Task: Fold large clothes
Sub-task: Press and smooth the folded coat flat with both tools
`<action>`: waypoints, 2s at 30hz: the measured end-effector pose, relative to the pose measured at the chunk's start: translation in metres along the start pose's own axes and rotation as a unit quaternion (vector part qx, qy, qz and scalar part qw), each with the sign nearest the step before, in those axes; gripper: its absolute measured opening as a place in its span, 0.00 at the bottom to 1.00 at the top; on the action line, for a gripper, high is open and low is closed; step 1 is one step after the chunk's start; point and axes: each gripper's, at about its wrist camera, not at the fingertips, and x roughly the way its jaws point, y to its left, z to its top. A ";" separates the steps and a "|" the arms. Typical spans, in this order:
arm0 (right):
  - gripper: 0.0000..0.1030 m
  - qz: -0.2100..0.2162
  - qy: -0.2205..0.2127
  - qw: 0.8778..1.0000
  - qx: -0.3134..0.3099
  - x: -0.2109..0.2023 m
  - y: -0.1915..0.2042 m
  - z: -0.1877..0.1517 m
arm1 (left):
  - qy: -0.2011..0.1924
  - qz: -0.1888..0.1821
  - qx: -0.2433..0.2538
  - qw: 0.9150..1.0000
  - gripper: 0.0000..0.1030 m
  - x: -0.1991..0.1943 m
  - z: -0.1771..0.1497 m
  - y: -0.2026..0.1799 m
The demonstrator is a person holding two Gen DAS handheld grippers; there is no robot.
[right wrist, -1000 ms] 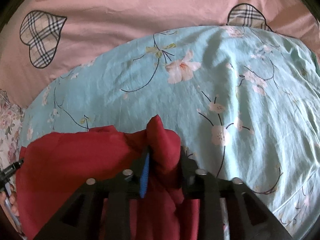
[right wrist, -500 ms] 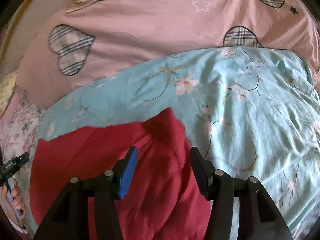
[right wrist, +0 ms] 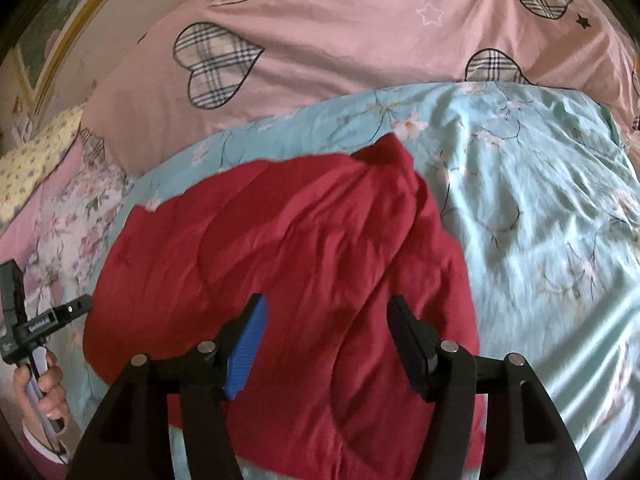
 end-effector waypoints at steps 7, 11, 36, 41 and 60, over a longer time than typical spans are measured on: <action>0.62 -0.043 0.016 0.998 -0.038 0.007 0.014 -0.018 | 0.001 -0.010 0.023 1.000 0.56 -0.009 -0.021 -0.023; 0.62 -0.057 0.026 0.997 -0.040 0.011 0.011 -0.027 | 0.005 -0.013 0.034 0.999 0.56 -0.009 -0.027 -0.034; 0.72 -0.057 0.026 0.998 -0.001 0.018 -0.008 -0.045 | 0.044 0.072 0.094 0.992 0.78 0.049 -0.037 -0.047; 0.72 -0.041 -0.021 0.999 -0.021 -0.013 0.019 -0.039 | 0.043 0.076 0.090 0.992 0.78 0.050 -0.037 -0.049; 0.73 -0.066 0.019 0.996 -0.056 0.038 0.039 -0.043 | 0.042 0.099 0.087 0.990 0.78 0.046 -0.036 -0.055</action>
